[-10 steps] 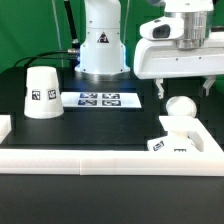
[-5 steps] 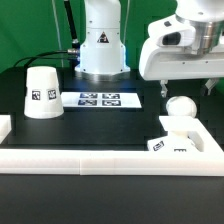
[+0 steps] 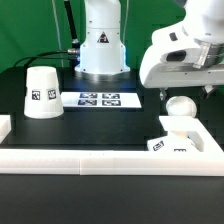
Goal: Assemble lamp
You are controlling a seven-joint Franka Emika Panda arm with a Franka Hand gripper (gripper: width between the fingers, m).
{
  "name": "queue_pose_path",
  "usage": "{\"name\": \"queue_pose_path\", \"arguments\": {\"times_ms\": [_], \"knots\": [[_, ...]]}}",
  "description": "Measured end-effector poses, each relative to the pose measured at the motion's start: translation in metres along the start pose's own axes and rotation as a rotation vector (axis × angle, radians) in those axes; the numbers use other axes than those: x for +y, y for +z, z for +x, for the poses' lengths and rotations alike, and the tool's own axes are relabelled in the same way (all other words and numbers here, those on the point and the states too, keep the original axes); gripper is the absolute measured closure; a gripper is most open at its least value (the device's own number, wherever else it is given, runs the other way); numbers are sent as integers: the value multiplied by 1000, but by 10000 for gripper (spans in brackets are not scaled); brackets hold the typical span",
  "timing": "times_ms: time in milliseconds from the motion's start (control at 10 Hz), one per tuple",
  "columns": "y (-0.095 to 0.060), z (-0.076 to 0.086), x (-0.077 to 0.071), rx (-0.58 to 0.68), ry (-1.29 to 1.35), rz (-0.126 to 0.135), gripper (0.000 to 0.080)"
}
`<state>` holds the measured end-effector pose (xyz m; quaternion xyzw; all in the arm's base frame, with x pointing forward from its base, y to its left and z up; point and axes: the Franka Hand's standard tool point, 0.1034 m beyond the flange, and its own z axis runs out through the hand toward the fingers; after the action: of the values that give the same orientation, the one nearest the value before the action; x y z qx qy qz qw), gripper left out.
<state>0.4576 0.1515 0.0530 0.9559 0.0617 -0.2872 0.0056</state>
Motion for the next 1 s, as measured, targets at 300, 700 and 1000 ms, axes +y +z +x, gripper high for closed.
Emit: {"name": "queue_pose_path", "arguments": {"times_ms": [300, 700, 1000], "knots": [[3, 5, -1, -218, -1, -8, 100], [14, 13, 0, -390, -4, -13, 100], [22, 14, 0, -385, -3, -13, 100]]}}
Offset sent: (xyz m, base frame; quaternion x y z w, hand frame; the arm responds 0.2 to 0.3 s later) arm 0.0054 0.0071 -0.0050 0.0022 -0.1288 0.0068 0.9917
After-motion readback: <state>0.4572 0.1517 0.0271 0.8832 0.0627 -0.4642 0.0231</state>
